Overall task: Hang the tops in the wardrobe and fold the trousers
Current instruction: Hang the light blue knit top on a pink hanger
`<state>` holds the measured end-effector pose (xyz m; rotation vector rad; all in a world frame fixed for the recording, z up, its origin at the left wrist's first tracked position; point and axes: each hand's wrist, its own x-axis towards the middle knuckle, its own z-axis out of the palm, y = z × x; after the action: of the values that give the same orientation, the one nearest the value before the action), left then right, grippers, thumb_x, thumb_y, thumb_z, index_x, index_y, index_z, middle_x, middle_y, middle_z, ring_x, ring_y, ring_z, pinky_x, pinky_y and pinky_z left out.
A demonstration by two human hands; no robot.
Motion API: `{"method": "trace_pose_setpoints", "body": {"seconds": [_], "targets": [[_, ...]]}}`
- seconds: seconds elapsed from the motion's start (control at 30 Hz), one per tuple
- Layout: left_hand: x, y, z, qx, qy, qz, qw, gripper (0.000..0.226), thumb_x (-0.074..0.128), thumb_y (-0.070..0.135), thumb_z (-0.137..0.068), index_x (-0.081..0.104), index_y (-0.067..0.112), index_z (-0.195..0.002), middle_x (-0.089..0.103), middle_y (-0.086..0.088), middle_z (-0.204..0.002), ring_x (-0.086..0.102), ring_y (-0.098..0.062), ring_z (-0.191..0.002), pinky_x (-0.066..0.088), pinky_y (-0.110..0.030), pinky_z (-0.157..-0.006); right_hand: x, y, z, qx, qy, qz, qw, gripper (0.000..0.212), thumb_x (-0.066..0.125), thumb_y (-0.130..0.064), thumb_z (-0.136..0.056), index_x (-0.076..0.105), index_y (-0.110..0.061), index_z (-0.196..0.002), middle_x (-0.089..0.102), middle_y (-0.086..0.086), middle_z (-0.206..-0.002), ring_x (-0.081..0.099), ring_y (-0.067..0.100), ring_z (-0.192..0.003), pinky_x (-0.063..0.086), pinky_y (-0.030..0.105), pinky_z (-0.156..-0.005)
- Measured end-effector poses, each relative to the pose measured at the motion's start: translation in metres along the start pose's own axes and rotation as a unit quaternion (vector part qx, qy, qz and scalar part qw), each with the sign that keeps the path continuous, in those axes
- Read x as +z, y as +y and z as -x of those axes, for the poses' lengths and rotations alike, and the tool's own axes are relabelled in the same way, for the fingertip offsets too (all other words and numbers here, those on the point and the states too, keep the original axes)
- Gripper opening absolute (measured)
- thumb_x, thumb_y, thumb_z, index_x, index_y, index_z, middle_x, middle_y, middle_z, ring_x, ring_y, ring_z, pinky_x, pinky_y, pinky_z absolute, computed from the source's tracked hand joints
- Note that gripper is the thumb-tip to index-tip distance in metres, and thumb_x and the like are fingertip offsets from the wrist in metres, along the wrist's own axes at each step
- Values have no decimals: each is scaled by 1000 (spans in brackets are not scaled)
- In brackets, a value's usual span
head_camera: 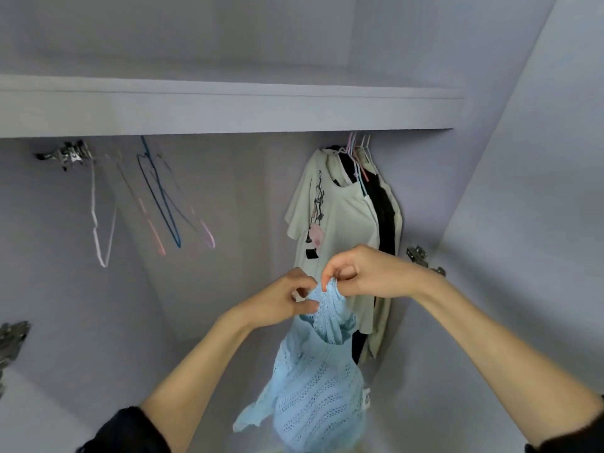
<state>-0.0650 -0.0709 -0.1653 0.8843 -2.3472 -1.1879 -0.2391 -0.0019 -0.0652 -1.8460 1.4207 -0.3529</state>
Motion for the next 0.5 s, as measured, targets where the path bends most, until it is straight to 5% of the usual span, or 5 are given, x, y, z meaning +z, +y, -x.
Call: {"method": "trace_pose_setpoints", "body": {"seconds": [0.1, 0.17, 0.3, 0.4, 0.5], "targets": [[-17, -2, -1, -21, 64, 40, 997, 9, 68, 15, -85, 60, 16, -82, 49, 11, -81, 44, 5, -66, 35, -9, -65, -12, 10, -21, -13, -2, -8, 1000, 16, 53, -1, -90, 66, -4, -99, 61, -5, -59, 50, -7, -56, 38, 6, -60], [-30, -1, -1, -36, 108, 58, 992, 19, 71, 17, -83, 55, 14, -73, 45, 12, -66, 39, -1, -60, 31, -14, -59, -16, 21, -37, -25, -1, -13, 1000, 5, 63, -12, -88, 67, -11, -90, 67, 10, -83, 56, 5, -75, 46, 22, -75], [-53, 7, -3, -83, 114, 33, 989, 15, 75, 17, -78, 61, 13, -77, 50, 6, -65, 39, -2, -56, 32, -13, -56, -19, 37, -76, -61, 78, 37, 994, 24, 71, -9, -81, 58, -25, -69, 55, -18, -60, 45, -4, -55, 36, 15, -62], [-66, 8, 0, -125, 155, 16, 980, 9, 73, 13, -80, 65, 12, -81, 59, 6, -71, 48, -1, -60, 39, -16, -63, -26, 39, -94, -115, 150, 140, 972, 18, 62, -8, -86, 53, -23, -82, 50, -20, -74, 45, -6, -68, 37, 17, -69], [-78, 7, 6, -159, 240, -51, 956, 10, 73, 19, -81, 67, 12, -81, 61, 5, -72, 50, -4, -62, 40, -20, -65, -30, 42, -113, -140, 185, 219, 948, 15, 54, -5, -89, 53, -16, -99, 54, -2, -101, 54, 16, -92, 46, 32, -81]]}}
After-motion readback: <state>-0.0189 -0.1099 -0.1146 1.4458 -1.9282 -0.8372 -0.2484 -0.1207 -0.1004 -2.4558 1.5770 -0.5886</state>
